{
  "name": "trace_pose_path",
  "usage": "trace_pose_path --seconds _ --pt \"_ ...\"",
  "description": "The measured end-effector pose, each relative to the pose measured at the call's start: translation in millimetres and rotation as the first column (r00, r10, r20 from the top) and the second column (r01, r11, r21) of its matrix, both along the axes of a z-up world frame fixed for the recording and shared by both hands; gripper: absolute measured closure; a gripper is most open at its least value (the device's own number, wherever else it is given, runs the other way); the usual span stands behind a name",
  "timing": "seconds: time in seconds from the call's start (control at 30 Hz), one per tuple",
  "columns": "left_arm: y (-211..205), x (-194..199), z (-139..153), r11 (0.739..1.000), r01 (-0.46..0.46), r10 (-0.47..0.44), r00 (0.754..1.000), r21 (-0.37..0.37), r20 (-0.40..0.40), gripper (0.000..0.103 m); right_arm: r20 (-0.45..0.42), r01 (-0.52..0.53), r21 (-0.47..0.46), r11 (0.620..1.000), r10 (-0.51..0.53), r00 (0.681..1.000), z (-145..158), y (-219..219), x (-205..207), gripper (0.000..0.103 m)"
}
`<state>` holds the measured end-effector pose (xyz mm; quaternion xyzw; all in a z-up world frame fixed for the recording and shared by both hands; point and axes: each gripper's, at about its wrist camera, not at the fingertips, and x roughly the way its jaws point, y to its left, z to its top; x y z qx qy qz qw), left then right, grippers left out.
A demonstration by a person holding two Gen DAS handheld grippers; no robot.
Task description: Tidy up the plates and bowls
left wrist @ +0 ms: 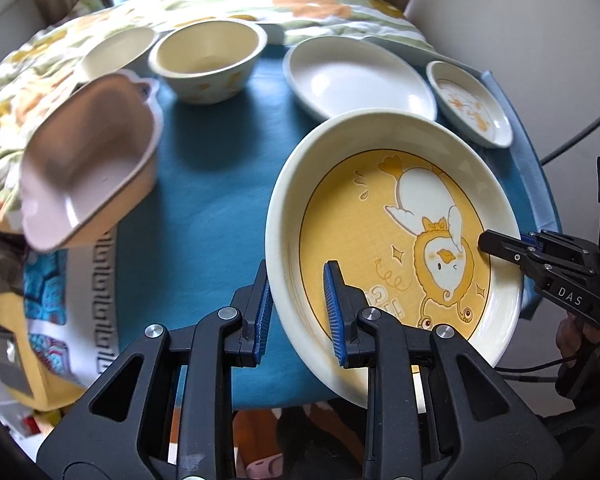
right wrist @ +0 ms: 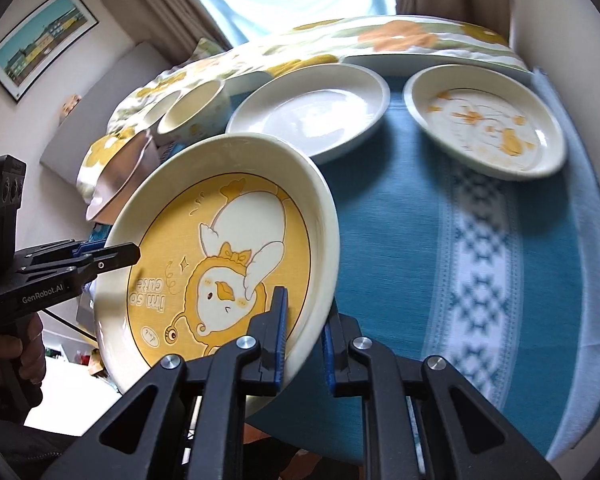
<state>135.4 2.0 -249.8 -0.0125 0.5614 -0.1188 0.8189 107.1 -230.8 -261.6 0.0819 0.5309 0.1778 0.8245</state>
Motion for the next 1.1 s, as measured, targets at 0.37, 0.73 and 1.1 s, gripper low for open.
trace_pose_path --seconds 0.37,0.73,1.1 --pt "73 5 -30 0.998 -0.049 0.048 0.999 -0.028 -0.012 0.081 -0.022 -0.048 -0.010 0.999 0.047 0.999 -27 77 12 0.089" --pt "82 3 -45 0.997 -0.043 0.043 0.999 -0.065 0.000 0.081 -0.026 -0.029 -0.028 0.999 0.028 0.999 -35 77 17 0.089" --pt "73 3 -51 0.999 -0.035 0.034 0.999 -0.018 -0.037 0.081 -0.048 -0.029 -0.047 0.999 0.026 0.999 -34 80 20 0.075"
